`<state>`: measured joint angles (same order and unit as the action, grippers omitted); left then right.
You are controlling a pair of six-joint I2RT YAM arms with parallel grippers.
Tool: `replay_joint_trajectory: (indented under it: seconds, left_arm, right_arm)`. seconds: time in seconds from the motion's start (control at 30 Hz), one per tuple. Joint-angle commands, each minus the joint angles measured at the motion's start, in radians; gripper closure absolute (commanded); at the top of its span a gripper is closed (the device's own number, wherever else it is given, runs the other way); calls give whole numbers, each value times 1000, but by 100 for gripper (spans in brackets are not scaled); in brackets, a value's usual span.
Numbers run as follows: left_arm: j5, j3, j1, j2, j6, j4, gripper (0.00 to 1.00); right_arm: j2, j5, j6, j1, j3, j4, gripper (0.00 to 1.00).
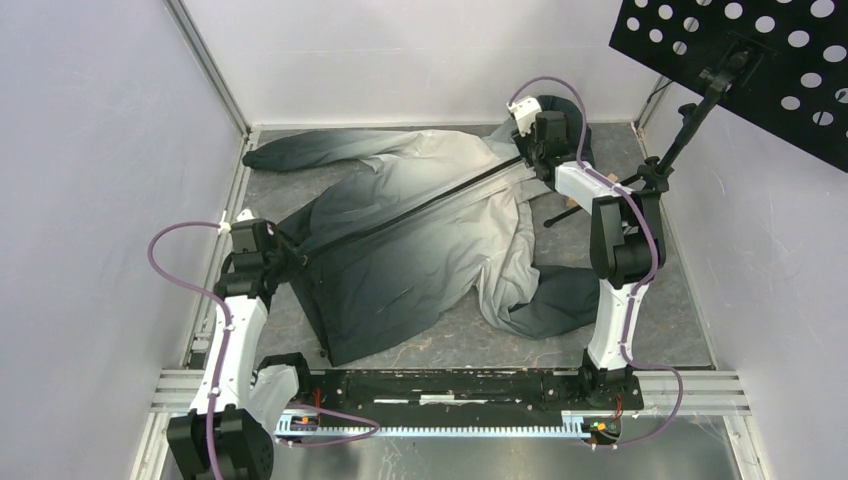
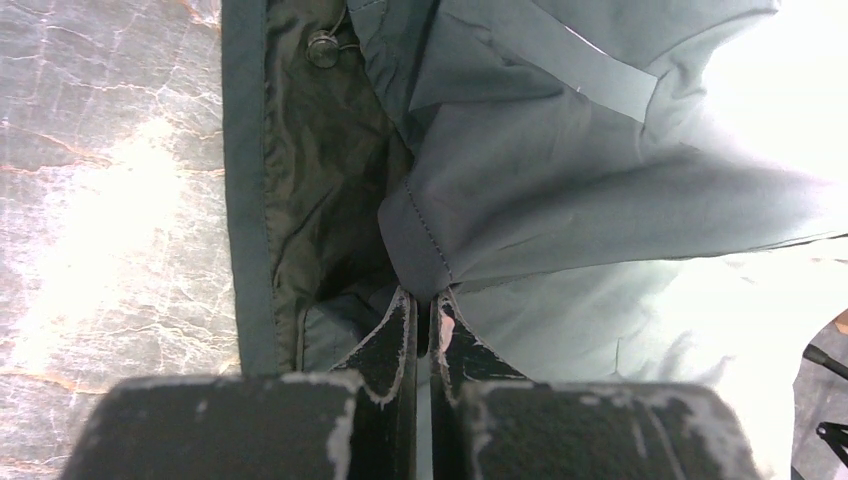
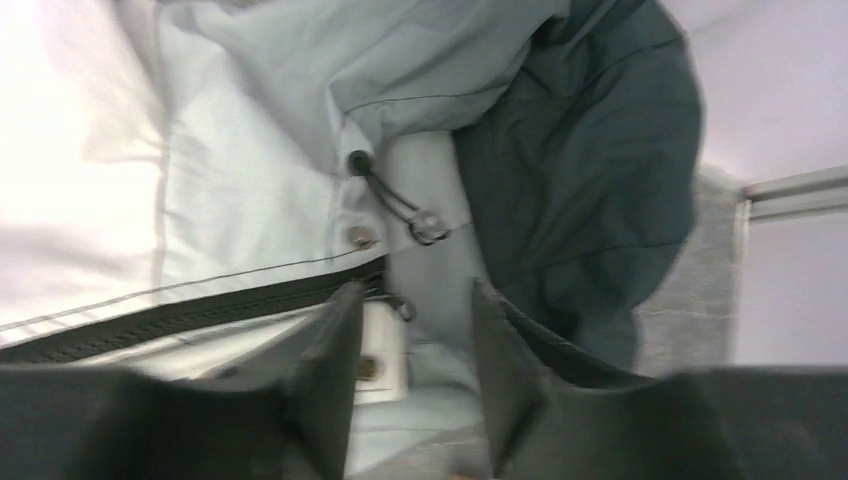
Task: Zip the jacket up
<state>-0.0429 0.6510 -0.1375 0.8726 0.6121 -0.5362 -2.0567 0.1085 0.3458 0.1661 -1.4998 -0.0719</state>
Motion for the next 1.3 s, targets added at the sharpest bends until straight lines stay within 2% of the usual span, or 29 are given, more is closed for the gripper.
replay_joint_trajectory:
  seconds: [0.0,0.07,0.1,0.17,0.3,0.4,0.43,0.53,0.6,0.8,0.93,1.03,1.07,1.17,1.27]
  left_arm:
    - [83,32,-13,-19,-47,8,87]
    - [94,51,-14,-39,-54,-1,57]
    - [92,63,-13,-53,-64,-4,49]
    - [83,81,-11,-90,-92,-7,40]
    - [48,113,20,-116,-157,-29,34]
    - [-42,143,68,-151,-209,-30,32]
    - [-70,163,87,-159,-227,-36,28]
    - [-183,231,157,-193,-291,-47,27]
    - [-295,268,214,-206,-333,-25,26]
    - [-592,358,313,-246,-341,74,23]
    - [-729,409,325,-276,-259,209,18]
    - [-753,469,346,-279,-229,259,16]
    - [-751,501,355,-271,-232,257,10]
    - [-695,598,383,-247,-272,204,3]
    - [-636,659,401,-250,-307,185,1]
  right_arm:
    - [81,193,67,47,-28,27,33]
    - [144,271,73,88,14,30,15]
    - [174,285,66,108,36,37,3]
    - [242,302,30,166,58,93,2]
    - [413,249,-92,312,148,162,2]
    - [540,75,-193,395,256,137,2]
    - [595,6,-242,410,301,112,2]
    - [742,-247,-344,417,436,33,2]
    - [841,-306,-383,417,506,20,2]
    - [1135,-261,-395,417,605,69,2]
    - [1335,-123,-359,417,623,131,2]
    - [1472,-24,-329,416,615,145,2]
    - [1510,13,-321,416,615,144,2]
    - [1608,135,-285,417,610,160,2]
    - [1652,263,-250,417,586,201,2]
